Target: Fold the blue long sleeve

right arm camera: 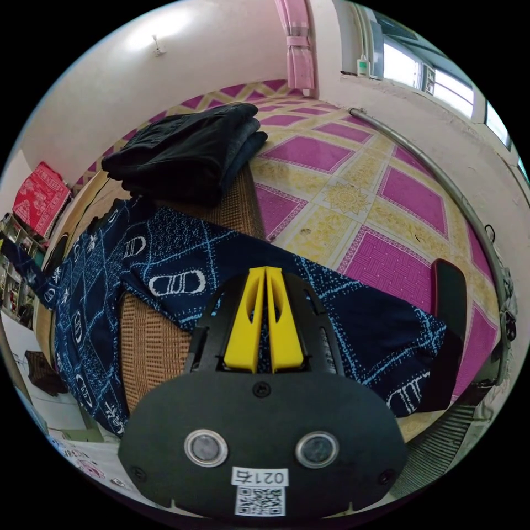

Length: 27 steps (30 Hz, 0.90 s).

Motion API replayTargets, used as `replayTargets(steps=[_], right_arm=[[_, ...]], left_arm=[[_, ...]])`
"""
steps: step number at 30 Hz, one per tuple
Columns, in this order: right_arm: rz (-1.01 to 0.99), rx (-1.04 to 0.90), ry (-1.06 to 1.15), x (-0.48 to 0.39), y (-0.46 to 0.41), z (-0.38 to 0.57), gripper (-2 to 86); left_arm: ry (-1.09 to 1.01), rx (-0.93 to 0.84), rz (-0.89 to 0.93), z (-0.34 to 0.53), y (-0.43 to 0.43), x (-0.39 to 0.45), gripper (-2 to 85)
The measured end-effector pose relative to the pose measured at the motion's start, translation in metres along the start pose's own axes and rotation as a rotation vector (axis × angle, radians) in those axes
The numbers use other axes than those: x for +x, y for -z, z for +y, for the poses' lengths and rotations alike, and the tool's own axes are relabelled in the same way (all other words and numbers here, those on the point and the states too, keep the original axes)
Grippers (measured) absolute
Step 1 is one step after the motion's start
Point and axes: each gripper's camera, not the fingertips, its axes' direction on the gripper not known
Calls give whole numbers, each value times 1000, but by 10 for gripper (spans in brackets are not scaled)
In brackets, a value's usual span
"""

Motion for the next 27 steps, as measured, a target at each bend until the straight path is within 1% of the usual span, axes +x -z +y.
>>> replayTargets(steps=[1,3,4,6,9,13,16,17,20,21,22,23,24,27], right_arm=[[-11,1,-5,3,1,-1,-6],[-30,3,-14,7,2,-1,-6],[-44,5,-21,11,3,-2,-6],[-64,8,-30,16,4,-2,-6],[-80,14,-42,23,7,-3,-6],[-82,20,-44,29,11,-3,-6],[-79,20,-43,33,13,-3,-6],[-78,20,-42,34,13,-2,-6],[-77,14,-42,39,15,-2,-6],[-80,13,-44,43,16,-2,-6],[-86,14,-46,46,17,-1,-6],[-90,14,-47,48,18,-1,-6],[-104,15,-53,54,19,0,-6],[-166,25,-77,72,24,4,-6]], left_arm=[[-7,-26,11,-3,-22,7,-10],[-37,-136,49,-7,-116,37,-10],[-43,-162,53,-6,-138,43,-10],[-66,-260,58,1,-221,63,-10],[-65,-346,43,13,-297,73,-10],[-60,-326,60,11,-323,72,-9],[-53,-313,129,9,-345,71,-9],[-51,-336,140,13,-363,72,-8],[-39,-433,85,30,-422,61,-1],[-29,-453,127,38,-437,52,5],[-23,-432,158,41,-439,47,9],[-12,-369,227,47,-435,35,18],[-17,-289,345,50,-426,23,30],[2,-95,581,57,-394,-14,46]])
